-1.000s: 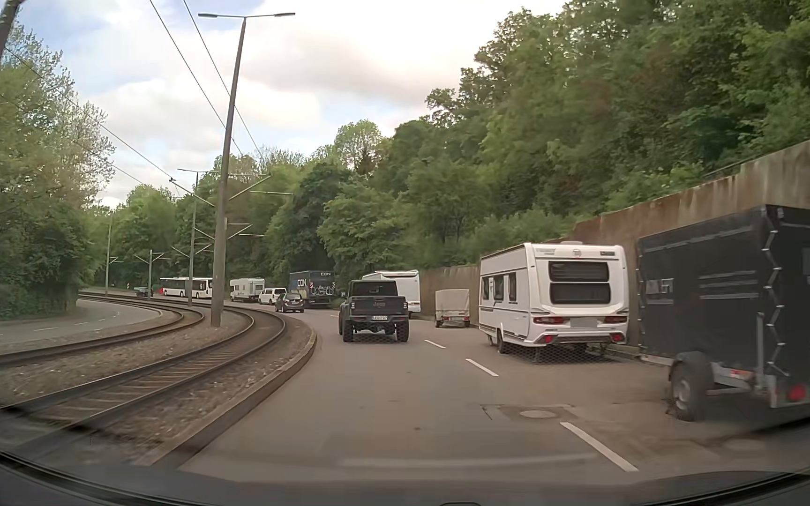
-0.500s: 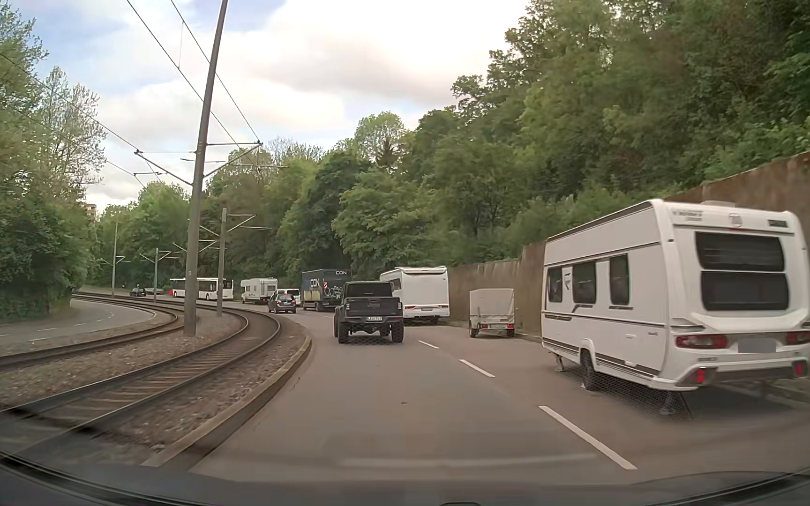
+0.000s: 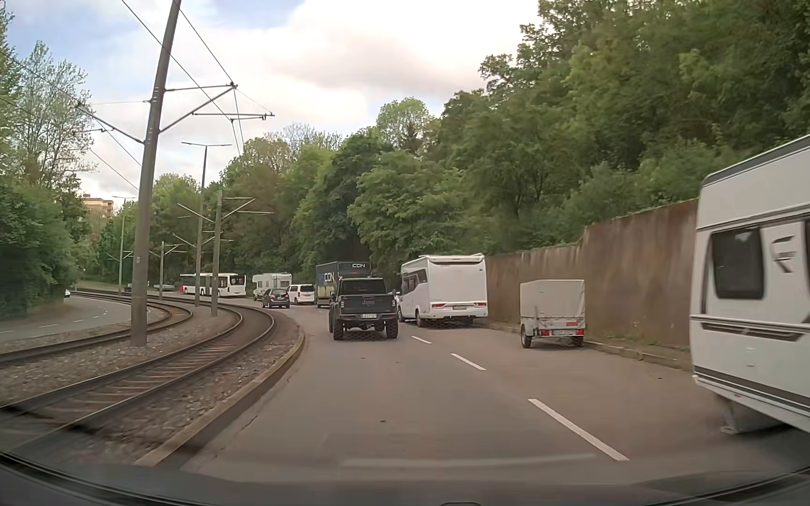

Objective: Follow the waypoints while adhering to traffic rules and regulations

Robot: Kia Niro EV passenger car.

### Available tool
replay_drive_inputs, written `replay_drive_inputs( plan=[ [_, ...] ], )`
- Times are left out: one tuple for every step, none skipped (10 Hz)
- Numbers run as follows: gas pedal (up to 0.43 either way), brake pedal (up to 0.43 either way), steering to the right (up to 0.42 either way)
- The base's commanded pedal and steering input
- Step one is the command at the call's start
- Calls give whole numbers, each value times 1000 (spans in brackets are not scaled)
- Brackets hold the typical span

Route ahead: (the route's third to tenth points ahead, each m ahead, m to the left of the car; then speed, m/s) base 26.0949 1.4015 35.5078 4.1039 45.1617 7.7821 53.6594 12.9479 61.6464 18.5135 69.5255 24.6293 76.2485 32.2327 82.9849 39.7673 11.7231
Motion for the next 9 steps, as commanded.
replay_drive_inputs(
  plan=[
    [20, 0, -47],
    [20, 0, -46],
    [20, 0, -46],
    [20, 0, -47],
    [20, 0, -46],
    [20, 0, -45],
    [20, 0, -44],
    [20, 0, -44],
    [20, 0, -45]
  ],
)
